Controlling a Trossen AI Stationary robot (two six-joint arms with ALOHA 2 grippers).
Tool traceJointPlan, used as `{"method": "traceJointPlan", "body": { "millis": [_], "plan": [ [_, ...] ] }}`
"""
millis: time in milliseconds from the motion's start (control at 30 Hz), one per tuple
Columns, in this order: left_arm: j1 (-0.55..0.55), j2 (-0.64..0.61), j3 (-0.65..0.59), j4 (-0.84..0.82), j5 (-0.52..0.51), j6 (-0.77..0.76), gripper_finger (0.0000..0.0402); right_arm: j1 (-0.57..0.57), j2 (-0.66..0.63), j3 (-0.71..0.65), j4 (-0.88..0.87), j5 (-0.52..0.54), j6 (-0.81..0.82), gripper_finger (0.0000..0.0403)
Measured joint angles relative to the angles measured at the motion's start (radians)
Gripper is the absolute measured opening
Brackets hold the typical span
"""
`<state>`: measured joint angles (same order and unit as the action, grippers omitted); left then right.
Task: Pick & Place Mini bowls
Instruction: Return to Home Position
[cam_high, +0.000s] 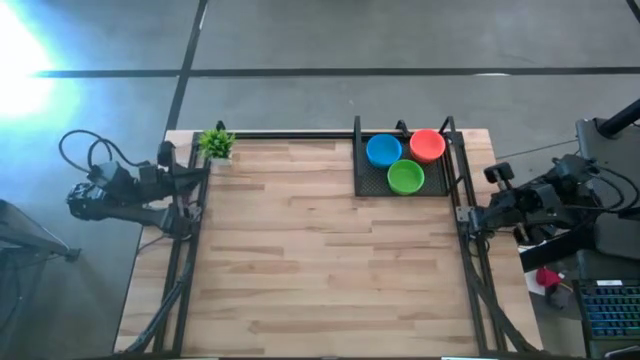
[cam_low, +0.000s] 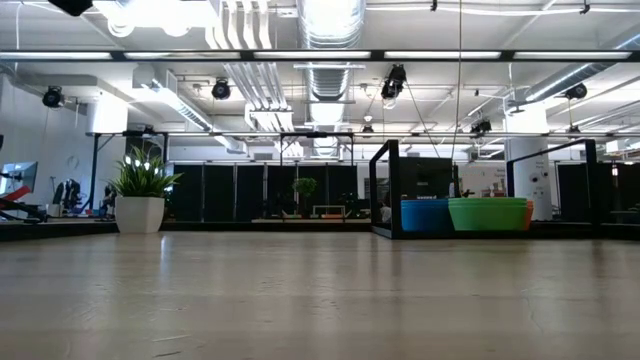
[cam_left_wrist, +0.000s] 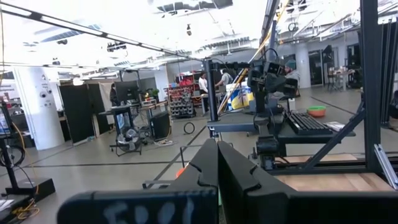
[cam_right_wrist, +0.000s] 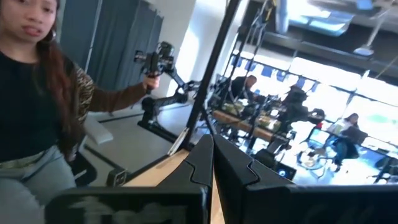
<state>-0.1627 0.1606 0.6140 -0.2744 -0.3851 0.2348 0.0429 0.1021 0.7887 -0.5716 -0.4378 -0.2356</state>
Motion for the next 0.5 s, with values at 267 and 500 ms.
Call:
{"method": "traceJointPlan", "body": {
  "millis": [267,500],
  "plan": [
    [0.000,-0.050,0.000,-0.023,0.000,0.004,0.0000,0.000,-0.080,0.000,0.000,0.029,0.007,0.0008],
    [0.000,-0.114,0.000,-0.058,0.000,0.005,0.0000,0.000,-0.100,-0.004,-0.001,0.031,0.024,0.0008]
  ]
}}
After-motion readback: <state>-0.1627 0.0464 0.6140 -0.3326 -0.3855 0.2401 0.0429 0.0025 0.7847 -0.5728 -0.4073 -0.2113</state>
